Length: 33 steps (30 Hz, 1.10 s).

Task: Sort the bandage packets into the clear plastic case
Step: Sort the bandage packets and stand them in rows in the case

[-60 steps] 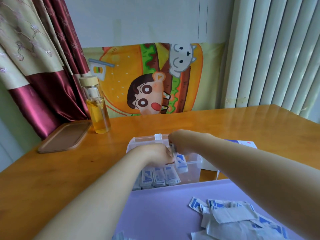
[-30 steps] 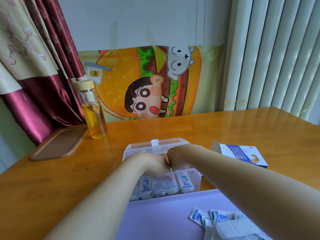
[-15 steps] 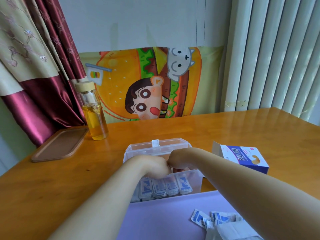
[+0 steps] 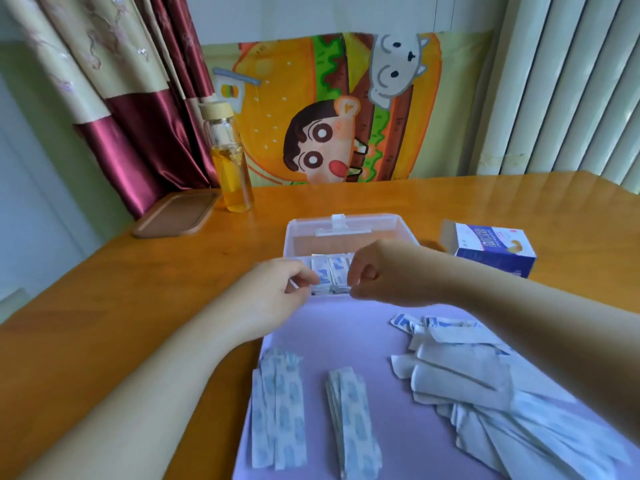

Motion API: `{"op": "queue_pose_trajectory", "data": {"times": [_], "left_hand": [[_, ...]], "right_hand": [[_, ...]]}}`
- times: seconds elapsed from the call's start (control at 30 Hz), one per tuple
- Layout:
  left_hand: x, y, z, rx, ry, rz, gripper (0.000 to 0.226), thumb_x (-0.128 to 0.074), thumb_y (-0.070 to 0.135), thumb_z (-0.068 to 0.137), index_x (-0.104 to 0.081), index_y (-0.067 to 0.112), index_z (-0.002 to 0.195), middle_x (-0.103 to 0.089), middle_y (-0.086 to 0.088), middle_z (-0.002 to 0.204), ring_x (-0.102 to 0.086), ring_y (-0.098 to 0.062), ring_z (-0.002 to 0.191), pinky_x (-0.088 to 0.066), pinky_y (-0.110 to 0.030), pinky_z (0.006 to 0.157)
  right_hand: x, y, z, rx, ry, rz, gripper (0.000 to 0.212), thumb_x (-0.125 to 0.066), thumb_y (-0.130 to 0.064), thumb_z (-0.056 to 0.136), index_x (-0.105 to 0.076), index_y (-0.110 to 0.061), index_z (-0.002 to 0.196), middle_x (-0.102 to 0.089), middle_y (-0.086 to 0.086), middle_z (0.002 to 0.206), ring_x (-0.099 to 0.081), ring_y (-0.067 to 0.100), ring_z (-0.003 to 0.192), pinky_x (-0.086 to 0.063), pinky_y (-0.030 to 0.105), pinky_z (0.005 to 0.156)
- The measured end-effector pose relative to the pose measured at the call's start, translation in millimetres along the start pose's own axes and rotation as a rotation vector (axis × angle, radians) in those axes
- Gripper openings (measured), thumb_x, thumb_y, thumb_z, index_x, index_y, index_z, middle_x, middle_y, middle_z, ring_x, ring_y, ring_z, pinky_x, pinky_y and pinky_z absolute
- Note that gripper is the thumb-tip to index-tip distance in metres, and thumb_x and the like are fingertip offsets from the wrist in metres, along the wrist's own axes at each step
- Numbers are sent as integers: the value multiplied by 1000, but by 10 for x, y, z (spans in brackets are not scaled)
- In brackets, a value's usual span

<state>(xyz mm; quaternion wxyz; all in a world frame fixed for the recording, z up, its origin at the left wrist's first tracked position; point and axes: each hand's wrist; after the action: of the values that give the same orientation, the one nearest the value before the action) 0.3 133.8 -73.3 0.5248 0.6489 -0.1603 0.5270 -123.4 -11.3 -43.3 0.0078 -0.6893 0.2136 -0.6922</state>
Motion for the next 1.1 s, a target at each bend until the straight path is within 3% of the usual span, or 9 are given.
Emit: {"op": "queue_pose_trajectory", "data": {"times": [0.1, 0.33, 0.47, 0.6, 0.67, 0.73, 0.87, 0.97, 1.1], "left_hand": [[-32, -125, -298, 67, -102, 97, 24, -58, 26, 91, -60, 28, 115, -48, 19, 95, -52, -5, 89, -41, -17, 76], [24, -123, -812, 293, -230, 256, 56, -65, 57, 76, -44, 29, 120, -45, 13, 102, -48, -8, 91, -44, -26, 78], [-145, -168, -1035, 397, -324, 334, 82, -60, 69, 72, -33, 23, 134, -40, 3, 132, -44, -17, 120, -42, -31, 94], [-262, -176, -1099, 388, -321, 356, 81, -53, 69, 77, -28, 25, 140, -31, -2, 139, -33, -24, 132, -36, -36, 101], [-277, -183, -1111, 374, -315, 349, 77, -51, 68, 79, -27, 28, 140, -30, -2, 137, -33, -24, 131, -35, -38, 103], [-293, -202, -1114, 358, -311, 342, 75, -50, 67, 80, -25, 31, 141, -29, -1, 137, -31, -24, 131, -33, -39, 105], [-325, -229, -1129, 325, -288, 345, 76, -47, 66, 83, -19, 30, 144, -25, 0, 140, -25, -23, 134, -30, -39, 107], [-287, -222, -1096, 313, -230, 332, 67, -49, 60, 85, -26, 29, 141, -28, 2, 138, -29, -22, 131, -32, -40, 106], [-137, -121, -860, 185, 67, 25, 13, -53, 37, 91, -47, 25, 92, -51, 3, 95, -51, -15, 85, -41, -29, 69]], "right_hand": [[-209, -174, -177, 42, -274, -43, 35, -64, -39, 85, -59, -26, 117, -62, -12, 102, -52, 8, 81, -38, 22, 71], [-592, -529, -39, 89, -358, -58, 85, -68, -49, 78, -28, -18, 146, -42, -2, 144, -45, 19, 127, -37, 31, 104], [-726, -649, 201, 7, -471, -116, 83, -73, -53, 71, -47, -6, 135, -68, 7, 102, -63, 21, 93, -46, 28, 83], [-714, -730, 279, -41, -494, -53, 67, -76, -46, 71, -58, -3, 120, -47, -3, 50, -43, 16, 55, -34, 24, 56], [-713, -758, 281, -51, -505, -2, 39, -76, -41, 73, -59, -12, 94, -38, -10, 34, -38, 12, 44, -32, 21, 50], [-728, -785, 283, -33, -518, 42, 34, -77, -38, 74, -55, -14, 84, -43, -10, 42, -40, 9, 45, -33, 17, 48], [-718, -782, 265, 19, -511, 197, 39, -77, -26, 76, -57, -6, 102, -54, 3, 85, -53, 10, 63, -44, 12, 52], [-640, -705, 240, 83, -433, 251, 34, -78, -25, 75, -55, -7, 92, -61, 6, 88, -59, 13, 66, -50, 16, 61], [-559, -500, 159, 73, -140, 634, 27, -78, -17, 75, -52, -10, 80, -58, 0, 72, -59, 8, 63, -51, 23, 67]]}}
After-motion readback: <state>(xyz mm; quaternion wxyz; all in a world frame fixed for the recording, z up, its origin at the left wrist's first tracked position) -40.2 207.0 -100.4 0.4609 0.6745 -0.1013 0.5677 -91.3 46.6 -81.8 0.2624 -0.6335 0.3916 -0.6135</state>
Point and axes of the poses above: each hand's wrist, its own z-axis towards the middle knuckle, its own x-axis out of the back of the hand, y = z × x
